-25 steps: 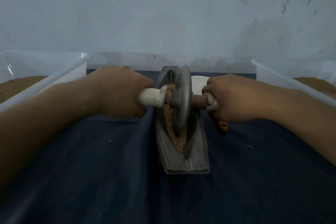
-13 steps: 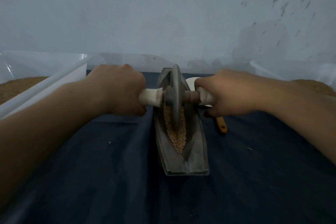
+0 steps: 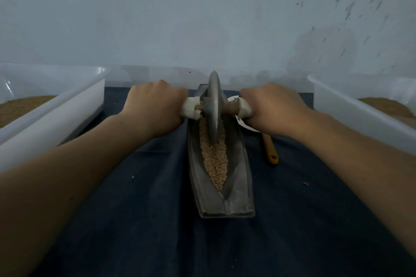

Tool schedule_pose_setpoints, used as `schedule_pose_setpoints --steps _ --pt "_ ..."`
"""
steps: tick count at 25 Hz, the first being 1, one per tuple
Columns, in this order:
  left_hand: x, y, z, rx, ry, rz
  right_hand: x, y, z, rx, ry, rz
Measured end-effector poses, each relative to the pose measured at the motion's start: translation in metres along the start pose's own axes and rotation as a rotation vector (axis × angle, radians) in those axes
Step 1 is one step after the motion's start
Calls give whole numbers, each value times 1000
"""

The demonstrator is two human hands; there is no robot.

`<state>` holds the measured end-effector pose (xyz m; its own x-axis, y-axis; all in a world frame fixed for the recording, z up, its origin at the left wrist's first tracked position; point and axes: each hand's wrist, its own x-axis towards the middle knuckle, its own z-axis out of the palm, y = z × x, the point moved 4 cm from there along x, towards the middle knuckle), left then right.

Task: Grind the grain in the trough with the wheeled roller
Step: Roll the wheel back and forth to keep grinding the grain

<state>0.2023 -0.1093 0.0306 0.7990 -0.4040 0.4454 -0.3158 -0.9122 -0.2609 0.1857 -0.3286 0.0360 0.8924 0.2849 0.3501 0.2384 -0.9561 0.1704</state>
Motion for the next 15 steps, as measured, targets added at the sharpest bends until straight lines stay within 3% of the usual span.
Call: schedule_pose_setpoints --steps 3,5,8,10,12,15 --pt "-20 -2 -6 -27 -33 60 -21 -7 -12 23 -43 -87" --pt "-34 -4 -19 -56 -79 145 -40 -8 -26 77 -196 -116" --pt "-36 -6 -33 -192 -285 251 -49 -9 -45 166 -508 -143" --pt "-27 -4 -27 -214 -367 256 -41 -10 -42 174 -620 -134" --pt "-15 -4 -13 -207 -323 171 -23 -9 -24 147 -541 -76" --pt "-6 -3 2 -88 -11 0 -2 -10 -8 -2 -95 -1"
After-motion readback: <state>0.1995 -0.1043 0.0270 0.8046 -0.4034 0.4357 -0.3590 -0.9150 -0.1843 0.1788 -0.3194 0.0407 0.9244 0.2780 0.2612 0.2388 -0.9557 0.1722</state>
